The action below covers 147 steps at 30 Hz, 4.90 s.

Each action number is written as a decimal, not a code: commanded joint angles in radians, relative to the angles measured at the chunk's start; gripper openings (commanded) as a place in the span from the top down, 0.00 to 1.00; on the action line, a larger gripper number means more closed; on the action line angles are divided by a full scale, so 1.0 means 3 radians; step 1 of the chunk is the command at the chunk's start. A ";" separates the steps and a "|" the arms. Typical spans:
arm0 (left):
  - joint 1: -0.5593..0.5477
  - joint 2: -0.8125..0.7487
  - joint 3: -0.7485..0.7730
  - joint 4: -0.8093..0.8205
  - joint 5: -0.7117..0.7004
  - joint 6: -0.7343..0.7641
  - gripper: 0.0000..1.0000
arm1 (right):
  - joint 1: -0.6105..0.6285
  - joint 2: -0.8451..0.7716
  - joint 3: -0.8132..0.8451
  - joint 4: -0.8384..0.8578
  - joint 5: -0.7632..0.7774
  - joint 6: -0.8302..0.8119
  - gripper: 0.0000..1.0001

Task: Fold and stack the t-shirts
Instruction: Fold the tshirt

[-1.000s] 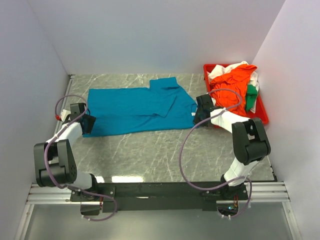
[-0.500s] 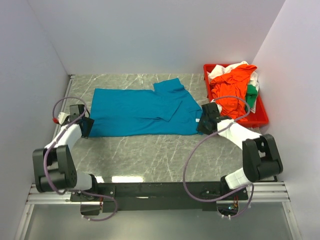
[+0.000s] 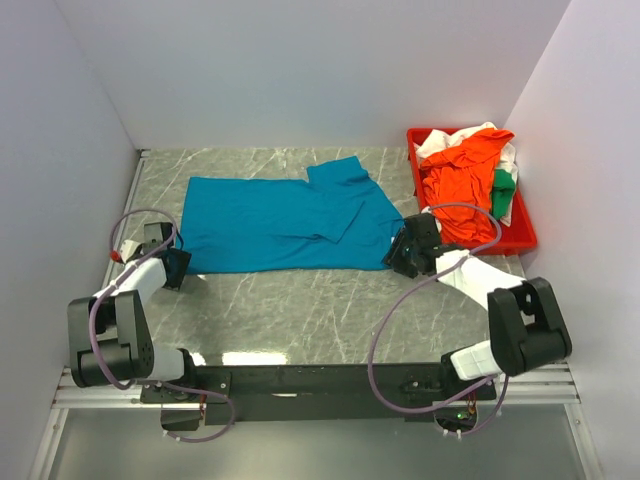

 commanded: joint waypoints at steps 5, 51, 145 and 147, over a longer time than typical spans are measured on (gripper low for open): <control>0.0006 0.0252 0.0050 0.0220 -0.0064 0.0007 0.45 | -0.0021 0.0251 -0.0027 0.0221 0.0105 0.0166 0.49; 0.0216 -0.1241 0.0167 -0.0235 0.0692 0.0702 0.43 | 0.0858 -0.0645 0.0249 -0.0251 0.0453 0.0084 0.43; -0.0398 0.0758 0.1840 -0.0066 0.0749 0.0938 0.42 | 0.0741 0.1606 0.1660 0.0011 0.0535 -0.0585 0.73; -0.0398 0.0748 0.1870 -0.0097 0.0734 0.0958 0.42 | 0.0736 0.1738 0.1818 -0.0035 0.0525 -0.0621 0.75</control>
